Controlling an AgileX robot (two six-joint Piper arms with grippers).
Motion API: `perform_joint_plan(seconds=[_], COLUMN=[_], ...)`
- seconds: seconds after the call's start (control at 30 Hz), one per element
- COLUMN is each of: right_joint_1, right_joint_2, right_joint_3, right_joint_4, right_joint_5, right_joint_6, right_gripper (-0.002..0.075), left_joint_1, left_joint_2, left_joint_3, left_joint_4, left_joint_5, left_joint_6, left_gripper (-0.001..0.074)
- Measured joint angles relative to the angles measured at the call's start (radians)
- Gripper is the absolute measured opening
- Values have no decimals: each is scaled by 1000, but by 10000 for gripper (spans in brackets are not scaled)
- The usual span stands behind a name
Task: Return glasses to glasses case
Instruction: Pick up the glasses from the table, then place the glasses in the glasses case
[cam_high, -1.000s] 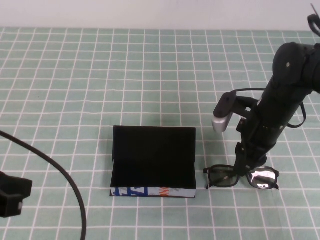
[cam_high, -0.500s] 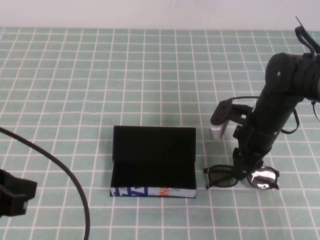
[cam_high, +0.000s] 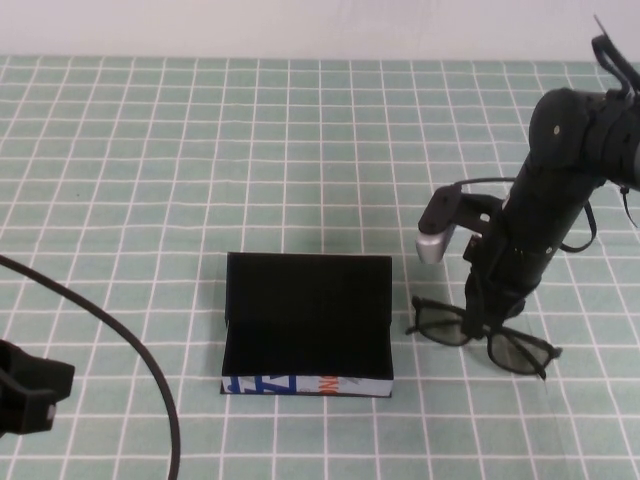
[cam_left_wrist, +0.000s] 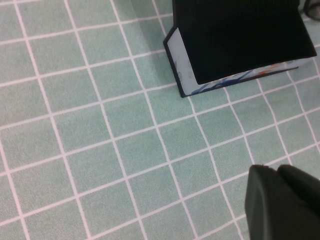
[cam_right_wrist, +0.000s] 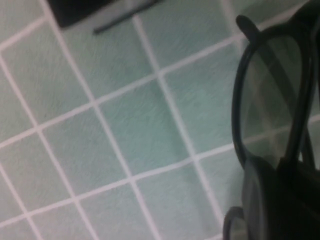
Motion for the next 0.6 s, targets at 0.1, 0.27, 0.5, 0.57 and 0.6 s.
perform_joint_plan(seconds=[0.1, 0.27, 0.5, 0.57, 0.6], right_joint_1=[0, 4, 4, 4, 4], right_joint_2=[0, -13, -100, -126, -138], right_joint_3=[-42, -85, -97, -97, -97], right_joint_4=[6, 13, 37, 38, 43], right_joint_5=[2, 4, 15, 15, 18], right_joint_6=[0, 34, 61, 71, 72], right_gripper=[12, 11, 11, 11, 11], left_joint_1=[0, 0, 0, 0, 0], left_joint_2=[0, 0, 0, 0, 0], left_joint_3=[0, 0, 0, 0, 0], left_joint_4=[0, 0, 0, 2, 2], left_joint_5=[0, 0, 0, 0, 0], left_joint_6=[0, 2, 3, 3, 3], left_gripper=[-2, -2, -2, -2, -2])
